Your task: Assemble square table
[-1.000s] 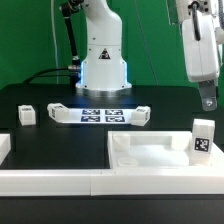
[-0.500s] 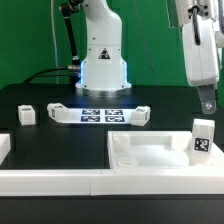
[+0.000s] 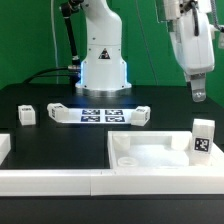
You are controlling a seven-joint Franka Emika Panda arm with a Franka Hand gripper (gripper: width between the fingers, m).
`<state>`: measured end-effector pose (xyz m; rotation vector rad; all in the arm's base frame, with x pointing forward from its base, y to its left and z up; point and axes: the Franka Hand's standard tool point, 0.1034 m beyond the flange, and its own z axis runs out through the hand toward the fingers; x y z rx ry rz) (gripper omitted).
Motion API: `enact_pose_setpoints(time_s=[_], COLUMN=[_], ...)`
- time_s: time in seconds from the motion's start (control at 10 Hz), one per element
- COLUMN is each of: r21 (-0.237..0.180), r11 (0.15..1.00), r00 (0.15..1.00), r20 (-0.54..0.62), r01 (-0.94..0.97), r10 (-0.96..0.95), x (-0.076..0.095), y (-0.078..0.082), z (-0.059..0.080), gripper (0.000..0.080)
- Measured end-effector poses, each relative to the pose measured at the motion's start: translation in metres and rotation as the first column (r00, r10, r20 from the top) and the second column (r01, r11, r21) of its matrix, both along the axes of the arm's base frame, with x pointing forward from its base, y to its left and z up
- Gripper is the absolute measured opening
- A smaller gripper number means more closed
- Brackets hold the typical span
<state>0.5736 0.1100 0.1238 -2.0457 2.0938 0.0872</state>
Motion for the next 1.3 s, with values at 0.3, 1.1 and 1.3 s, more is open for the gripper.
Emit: enact_pose_setpoints(time_s=[0.3, 1.1, 1.3], r21=[-0.029, -0.125, -0.131], r11=[0.977, 0.601, 0.549], r00=[0.977, 0.602, 0.55], r20=[0.036, 0.033, 0.036], r01=[-0.209, -0.789, -0.825], r10=[0.21, 0.797, 0.835], x=[0.0, -0.089, -0.09], y=[0.0, -0.039, -0.04], z=[-0.002, -0.038, -0.038], gripper=[0.0649, 0.0649, 0.0649])
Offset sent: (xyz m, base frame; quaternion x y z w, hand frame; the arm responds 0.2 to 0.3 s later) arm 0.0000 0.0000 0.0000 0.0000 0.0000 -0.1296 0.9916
